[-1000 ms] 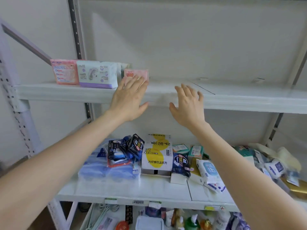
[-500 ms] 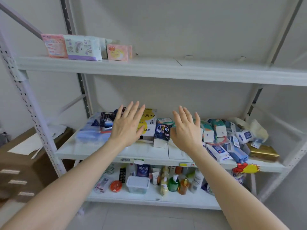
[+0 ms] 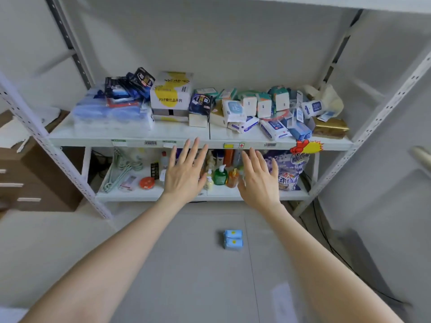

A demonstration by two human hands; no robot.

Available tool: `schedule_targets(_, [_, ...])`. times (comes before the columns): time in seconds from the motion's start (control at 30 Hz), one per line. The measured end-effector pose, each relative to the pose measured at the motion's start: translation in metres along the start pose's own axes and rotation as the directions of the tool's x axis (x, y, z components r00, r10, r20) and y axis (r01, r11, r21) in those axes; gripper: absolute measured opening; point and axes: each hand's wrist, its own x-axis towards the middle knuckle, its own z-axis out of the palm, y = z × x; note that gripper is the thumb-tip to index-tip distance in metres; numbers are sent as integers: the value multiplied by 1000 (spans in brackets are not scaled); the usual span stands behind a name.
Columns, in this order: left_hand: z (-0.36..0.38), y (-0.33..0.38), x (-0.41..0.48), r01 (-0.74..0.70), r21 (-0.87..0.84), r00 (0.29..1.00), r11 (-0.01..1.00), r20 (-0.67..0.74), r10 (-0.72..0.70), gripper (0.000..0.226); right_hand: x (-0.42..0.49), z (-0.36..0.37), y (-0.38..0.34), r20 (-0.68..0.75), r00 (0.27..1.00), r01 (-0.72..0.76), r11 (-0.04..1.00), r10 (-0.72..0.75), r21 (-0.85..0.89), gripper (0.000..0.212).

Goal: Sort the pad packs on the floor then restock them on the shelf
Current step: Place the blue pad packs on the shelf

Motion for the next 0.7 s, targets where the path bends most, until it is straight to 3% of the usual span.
schedule_targets(0.17, [45,58,-27,-45,-57,997,997,56,49,80,-51,38,41,117,991,-60,998,62,-15,76])
schedule_targets(0.4, [110,123,-53,-72,-57,966,996,244,84,78,-108,97,86,298,950,-91,996,88,-3,77])
schedule_targets(0.7, [197,150,-56,-57,-73,908,996,411,82,75,-132,182,132,478,875,-100,995,77,23,74])
